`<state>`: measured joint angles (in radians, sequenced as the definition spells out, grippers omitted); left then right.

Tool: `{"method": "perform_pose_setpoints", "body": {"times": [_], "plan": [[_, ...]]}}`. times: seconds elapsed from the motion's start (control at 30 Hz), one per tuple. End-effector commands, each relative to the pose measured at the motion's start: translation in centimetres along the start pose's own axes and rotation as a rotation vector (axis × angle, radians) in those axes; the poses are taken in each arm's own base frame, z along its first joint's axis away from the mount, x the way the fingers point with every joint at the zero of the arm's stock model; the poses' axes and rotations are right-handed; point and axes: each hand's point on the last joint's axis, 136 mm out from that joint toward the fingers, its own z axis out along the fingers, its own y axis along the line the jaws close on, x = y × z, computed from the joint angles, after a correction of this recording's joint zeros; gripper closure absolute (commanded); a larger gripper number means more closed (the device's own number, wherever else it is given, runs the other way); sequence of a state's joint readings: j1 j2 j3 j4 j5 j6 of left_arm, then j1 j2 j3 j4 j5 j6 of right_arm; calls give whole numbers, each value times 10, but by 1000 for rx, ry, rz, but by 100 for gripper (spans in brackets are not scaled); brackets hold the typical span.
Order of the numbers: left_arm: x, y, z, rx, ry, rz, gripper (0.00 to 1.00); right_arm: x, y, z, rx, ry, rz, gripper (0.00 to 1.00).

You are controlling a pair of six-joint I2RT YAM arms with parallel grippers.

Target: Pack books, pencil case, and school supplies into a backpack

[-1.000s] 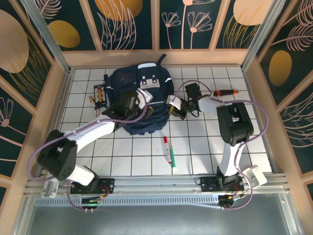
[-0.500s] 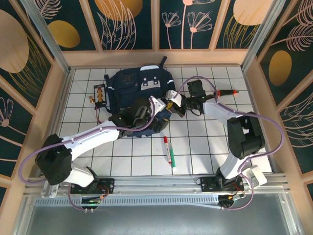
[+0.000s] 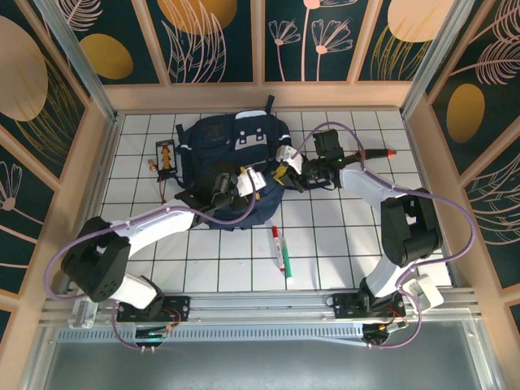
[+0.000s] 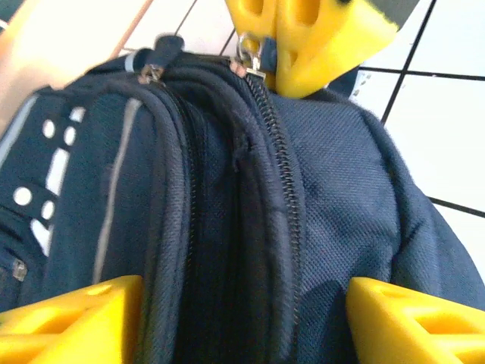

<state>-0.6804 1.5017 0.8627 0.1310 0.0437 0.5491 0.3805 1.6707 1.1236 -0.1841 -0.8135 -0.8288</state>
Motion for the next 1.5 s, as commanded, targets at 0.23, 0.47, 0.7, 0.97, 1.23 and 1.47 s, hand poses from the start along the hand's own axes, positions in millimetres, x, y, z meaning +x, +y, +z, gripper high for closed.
{"method": "perform_pose_setpoints", "body": {"times": [0.23, 0.47, 0.7, 0.97, 1.23, 1.47], "plan": [[-12, 25, 13, -111, -21, 101, 100, -53, 9, -20, 0, -110, -106, 100], [-11, -4, 4, 33, -86, 246, 100, -23, -23, -23, 82, 26, -8, 100], [-15, -9, -6, 53, -181, 281, 100, 20, -80, -21, 235, 139, 168, 100], [-21, -13, -16, 70, -248, 311, 100, 47, -120, -17, 322, 168, 224, 100], [-23, -20, -22, 98, -285, 342, 100, 84, -175, -3, 428, 204, 331, 100], [-29, -24, -25, 133, -308, 339, 100, 80, -199, -16, 525, 102, 441, 99]]}}
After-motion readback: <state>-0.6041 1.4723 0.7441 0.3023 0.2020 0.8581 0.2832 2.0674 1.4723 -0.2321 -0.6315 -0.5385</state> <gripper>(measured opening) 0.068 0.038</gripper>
